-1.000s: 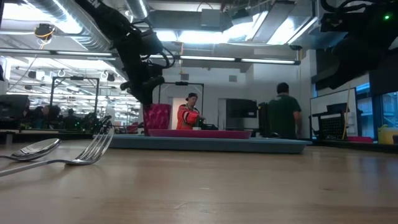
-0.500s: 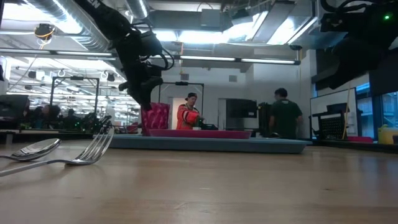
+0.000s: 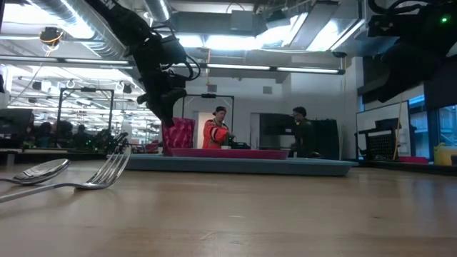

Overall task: Pick and place plate/cup/fork/spoon on tray
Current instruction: Put the red glass on the blue serving tray to the top left of the pink plate, then adjust the orange spoon and the orange fork

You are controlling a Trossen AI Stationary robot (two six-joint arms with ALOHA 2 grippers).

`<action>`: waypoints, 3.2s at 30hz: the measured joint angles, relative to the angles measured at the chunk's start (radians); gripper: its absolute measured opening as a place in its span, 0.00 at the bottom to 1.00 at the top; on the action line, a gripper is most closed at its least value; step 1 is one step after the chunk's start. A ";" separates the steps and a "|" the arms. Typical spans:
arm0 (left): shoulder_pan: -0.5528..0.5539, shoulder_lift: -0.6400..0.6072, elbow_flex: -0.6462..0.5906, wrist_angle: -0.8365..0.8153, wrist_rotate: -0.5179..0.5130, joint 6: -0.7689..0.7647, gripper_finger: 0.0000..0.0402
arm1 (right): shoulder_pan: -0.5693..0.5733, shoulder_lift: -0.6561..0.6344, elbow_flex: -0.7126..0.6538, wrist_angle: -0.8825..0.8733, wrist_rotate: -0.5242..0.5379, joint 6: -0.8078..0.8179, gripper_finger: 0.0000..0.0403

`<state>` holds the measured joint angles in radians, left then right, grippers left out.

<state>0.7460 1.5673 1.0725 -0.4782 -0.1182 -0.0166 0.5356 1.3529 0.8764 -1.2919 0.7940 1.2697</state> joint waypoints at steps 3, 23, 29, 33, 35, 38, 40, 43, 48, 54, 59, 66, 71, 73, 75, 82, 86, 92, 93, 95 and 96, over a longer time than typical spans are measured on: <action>0.000 0.000 0.000 0.000 0.000 -0.001 0.12 | 0.000 0.000 0.000 0.000 0.000 0.000 0.10; 0.000 -0.077 0.001 0.021 -0.022 -0.008 0.24 | 0.000 0.000 0.000 0.000 0.000 0.000 0.10; -0.031 -0.184 0.001 0.022 0.011 -0.008 0.24 | 0.000 0.000 0.000 0.000 0.000 0.000 0.10; -0.070 -0.267 0.002 0.011 0.067 -0.007 0.24 | 0.000 0.000 0.000 0.000 0.000 0.000 0.10; -0.095 -0.306 0.002 0.002 0.095 -0.008 0.24 | 0.000 0.000 0.000 0.000 0.000 0.000 0.10; -0.143 -0.352 0.002 -0.018 0.155 -0.019 0.24 | 0.000 0.000 0.000 0.000 0.019 0.000 0.10; -0.182 -0.371 0.002 -0.027 0.220 -0.032 0.24 | 0.000 0.000 0.000 0.000 0.035 0.000 0.10; -0.246 -0.385 0.002 -0.064 0.340 -0.035 0.24 | 0.000 0.000 0.000 0.000 0.043 0.000 0.10; -0.382 -0.383 0.002 -0.144 0.432 -0.074 0.24 | 0.000 0.000 0.000 0.000 0.043 0.000 0.10; -0.553 -0.382 0.000 -0.179 0.416 -0.114 0.24 | 0.000 -0.001 0.000 0.000 0.043 0.000 0.10; -0.676 -0.382 0.000 -0.199 0.415 -0.123 0.24 | 0.000 -0.001 0.000 0.000 0.043 0.000 0.10; -0.825 -0.382 0.000 -0.199 0.270 -0.216 0.24 | 0.000 -0.001 0.000 0.000 0.044 0.000 0.10; -0.893 -0.382 0.000 -0.199 0.191 -0.320 0.24 | 0.000 0.000 0.000 0.000 0.044 0.000 0.10; -0.915 -0.382 0.000 -0.199 0.133 -0.368 0.24 | 0.000 -0.001 0.000 0.000 0.044 0.000 0.10; -0.932 -0.382 0.000 -0.199 0.082 -0.392 0.24 | 0.000 -0.001 0.000 0.000 0.045 -0.016 0.10; -0.956 -0.382 0.000 -0.202 0.048 -0.394 0.24 | 0.000 -0.001 0.000 0.001 0.070 -0.043 0.10; -0.959 -0.382 0.000 -0.202 0.041 -0.395 0.24 | 0.000 -0.001 0.000 0.001 0.071 -0.044 0.10; -0.959 -0.382 0.000 -0.202 0.009 -0.388 0.24 | 0.000 -0.001 0.000 0.001 0.069 -0.044 0.10; -0.959 -0.382 0.000 -0.202 -0.003 -0.382 0.24 | 0.000 -0.001 0.000 0.002 0.065 -0.043 0.10; -0.959 -0.382 0.000 -0.202 -0.027 -0.370 0.24 | 0.000 -0.001 0.000 0.005 0.046 -0.043 0.10; -0.959 -0.382 0.000 -0.202 -0.033 -0.368 0.24 | 0.000 0.000 0.000 0.006 0.035 -0.043 0.10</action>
<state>-0.2128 1.1851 1.0729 -0.6804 -0.1507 -0.3851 0.5354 1.3525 0.8764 -1.2854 0.8286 1.2266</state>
